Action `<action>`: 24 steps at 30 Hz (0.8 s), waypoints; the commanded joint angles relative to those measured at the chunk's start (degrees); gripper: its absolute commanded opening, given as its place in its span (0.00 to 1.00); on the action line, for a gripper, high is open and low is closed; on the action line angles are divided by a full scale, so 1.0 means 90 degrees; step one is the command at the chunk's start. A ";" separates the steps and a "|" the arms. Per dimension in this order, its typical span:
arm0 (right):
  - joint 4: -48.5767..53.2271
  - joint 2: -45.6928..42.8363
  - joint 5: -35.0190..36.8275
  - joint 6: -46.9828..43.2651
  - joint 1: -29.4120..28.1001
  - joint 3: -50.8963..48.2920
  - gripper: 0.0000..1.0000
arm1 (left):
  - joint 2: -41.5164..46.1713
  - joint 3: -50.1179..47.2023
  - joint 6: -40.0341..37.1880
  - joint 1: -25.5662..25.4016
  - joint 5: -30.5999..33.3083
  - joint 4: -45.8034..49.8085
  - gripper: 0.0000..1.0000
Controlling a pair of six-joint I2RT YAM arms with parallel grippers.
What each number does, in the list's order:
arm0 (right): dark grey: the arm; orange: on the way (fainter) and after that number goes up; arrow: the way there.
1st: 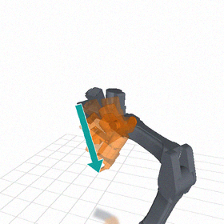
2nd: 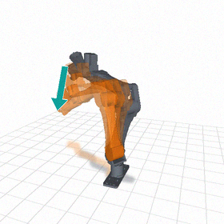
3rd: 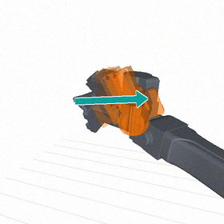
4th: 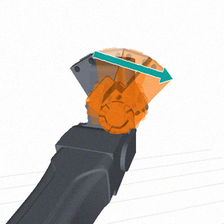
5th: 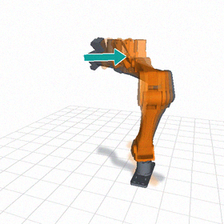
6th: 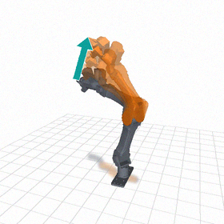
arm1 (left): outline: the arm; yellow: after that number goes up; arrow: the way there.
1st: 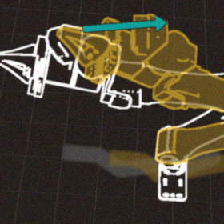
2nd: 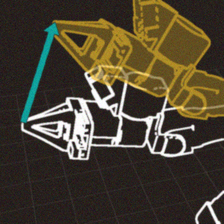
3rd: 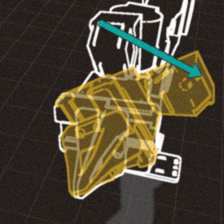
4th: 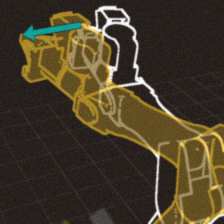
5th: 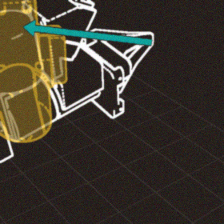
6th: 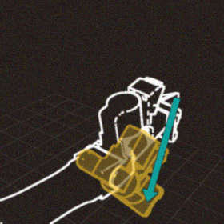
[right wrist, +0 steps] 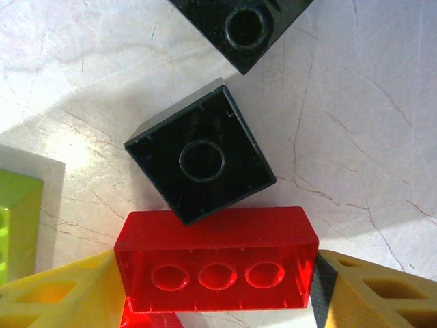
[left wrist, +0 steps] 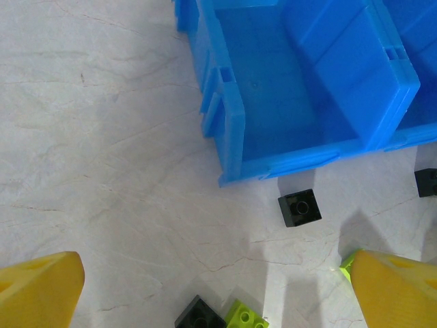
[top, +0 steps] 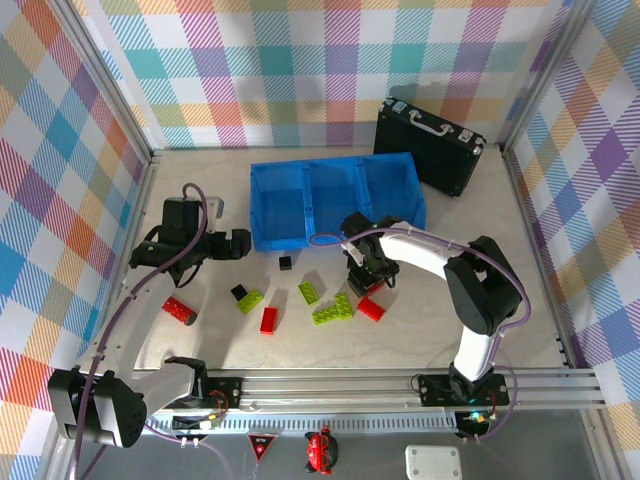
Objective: Sort the legos into containers by color
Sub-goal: Pick up the lego from the center of the table.
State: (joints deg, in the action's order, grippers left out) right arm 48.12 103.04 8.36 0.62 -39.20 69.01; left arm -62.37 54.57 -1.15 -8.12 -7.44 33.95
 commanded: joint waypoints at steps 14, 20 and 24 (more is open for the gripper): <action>0.0501 -0.0363 0.0066 0.0165 -0.0006 0.0473 0.66 | 0.0238 -0.0006 -0.0117 -0.0035 0.0069 0.0004 1.00; 0.0704 -0.0494 0.0087 0.0155 0.0292 0.0879 0.66 | 0.0251 -0.0007 -0.0126 -0.0035 0.0080 -0.0003 1.00; 0.0819 -0.0499 0.0077 0.0146 0.0643 0.1302 0.66 | 0.0279 -0.0018 -0.0126 -0.0035 0.0094 0.0002 1.00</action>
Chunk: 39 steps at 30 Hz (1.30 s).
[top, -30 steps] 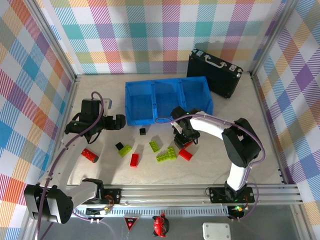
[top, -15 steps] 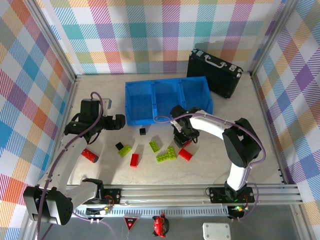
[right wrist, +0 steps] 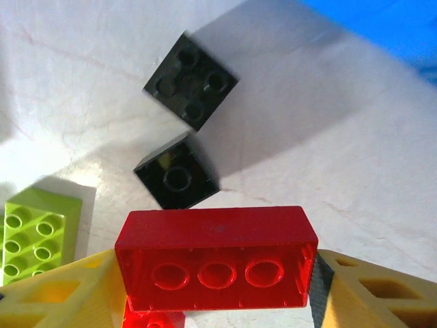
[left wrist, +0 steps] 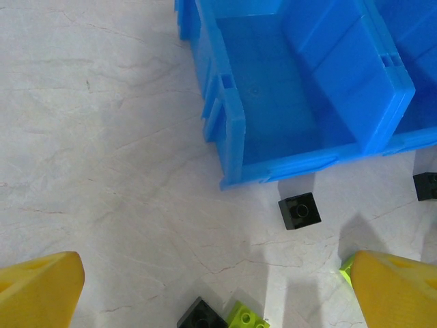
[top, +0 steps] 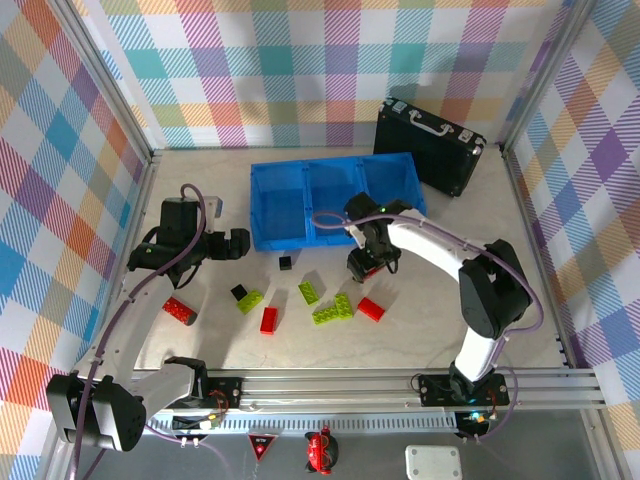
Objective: Sort the legos into containers by color
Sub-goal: Pick up the lego from the center of the table, then place the lego in the container.
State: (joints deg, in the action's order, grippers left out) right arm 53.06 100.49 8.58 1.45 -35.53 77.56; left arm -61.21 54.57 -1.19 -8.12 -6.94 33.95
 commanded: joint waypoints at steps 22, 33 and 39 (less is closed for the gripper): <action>0.0764 0.1747 -0.0164 0.0187 0.1756 0.3055 0.66 | 0.0283 -0.0052 -0.0122 -0.0035 0.0041 -0.0001 1.00; 0.0833 0.1843 -0.0959 0.0668 0.1661 0.3077 0.64 | 0.0253 -0.0052 -0.0122 -0.0035 -0.0049 -0.0028 1.00; 0.0797 0.1823 -0.1458 0.0894 0.1555 0.3091 0.63 | 0.0238 -0.0046 -0.0123 -0.0035 -0.0078 -0.0033 1.00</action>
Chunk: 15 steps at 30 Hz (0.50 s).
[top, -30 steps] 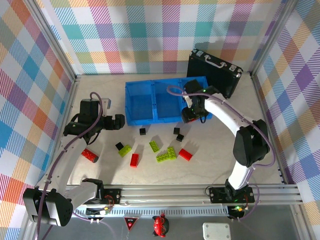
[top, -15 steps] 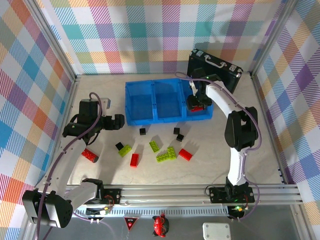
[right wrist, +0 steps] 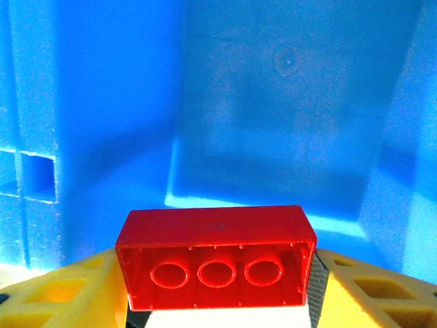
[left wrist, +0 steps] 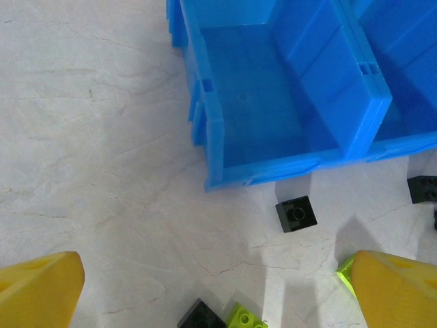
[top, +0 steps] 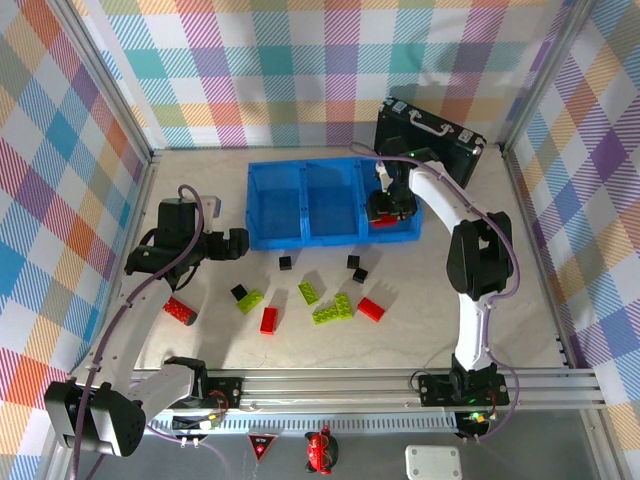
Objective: Sort the legos into containers by color
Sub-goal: Place the lego in the container.
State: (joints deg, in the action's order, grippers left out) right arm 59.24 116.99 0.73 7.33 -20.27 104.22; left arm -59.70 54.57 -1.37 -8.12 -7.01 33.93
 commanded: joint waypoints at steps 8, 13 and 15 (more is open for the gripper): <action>-0.0045 0.0143 -0.0355 0.0360 -0.0141 0.0141 0.63 | 0.0030 -0.0047 -0.0106 -0.0035 -0.0060 -0.0015 1.00; 0.0037 0.0426 0.0328 0.0469 -0.0068 0.0315 0.62 | 0.0014 -0.0047 -0.0104 -0.0035 -0.0022 -0.0020 1.00; 0.0024 0.0565 0.0362 0.0532 -0.0023 0.0388 0.62 | 0.0002 -0.0047 -0.0112 -0.0040 -0.0022 -0.0018 1.00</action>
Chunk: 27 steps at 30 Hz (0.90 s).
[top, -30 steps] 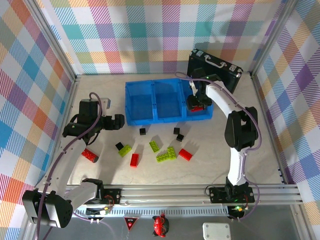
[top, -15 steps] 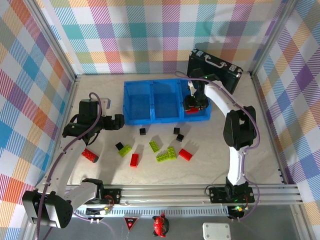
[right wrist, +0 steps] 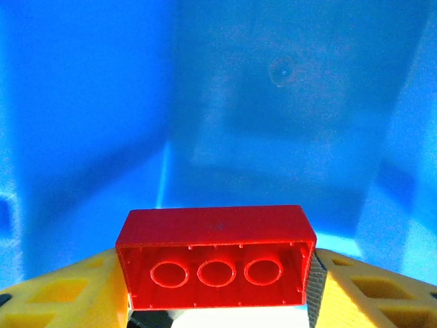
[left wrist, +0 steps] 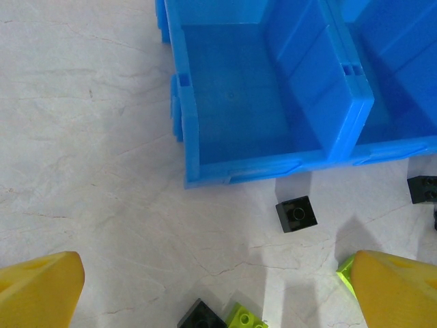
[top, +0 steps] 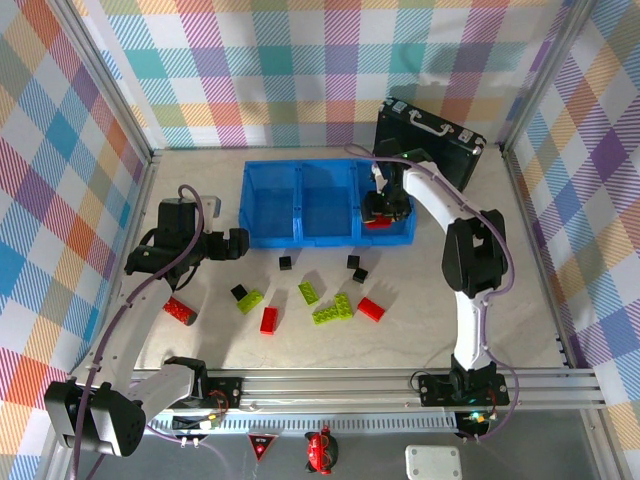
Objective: Sort the legos into containers by color
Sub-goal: Place the lego in the container.
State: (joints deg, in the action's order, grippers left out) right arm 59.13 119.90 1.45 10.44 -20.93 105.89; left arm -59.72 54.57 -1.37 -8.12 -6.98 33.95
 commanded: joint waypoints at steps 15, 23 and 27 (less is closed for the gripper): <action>0.0055 0.1424 0.0515 0.0202 0.0176 0.1413 0.64 | -0.0061 -0.0047 -0.0112 -0.0036 0.0019 -0.0013 1.00; 0.0109 0.1751 0.0652 0.0187 0.0234 0.1694 0.66 | -0.0083 -0.0047 -0.0130 -0.0035 0.0053 0.0002 1.00; 0.0099 0.1795 0.0649 0.0183 0.0250 0.1707 0.69 | -0.0083 -0.0047 -0.0133 -0.0035 0.0070 0.0006 1.00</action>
State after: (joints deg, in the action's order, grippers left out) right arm 58.59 135.24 6.81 11.62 -19.18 119.28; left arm -60.40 54.57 -1.39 -8.12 -6.81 33.95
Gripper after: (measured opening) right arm 0.683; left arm 0.997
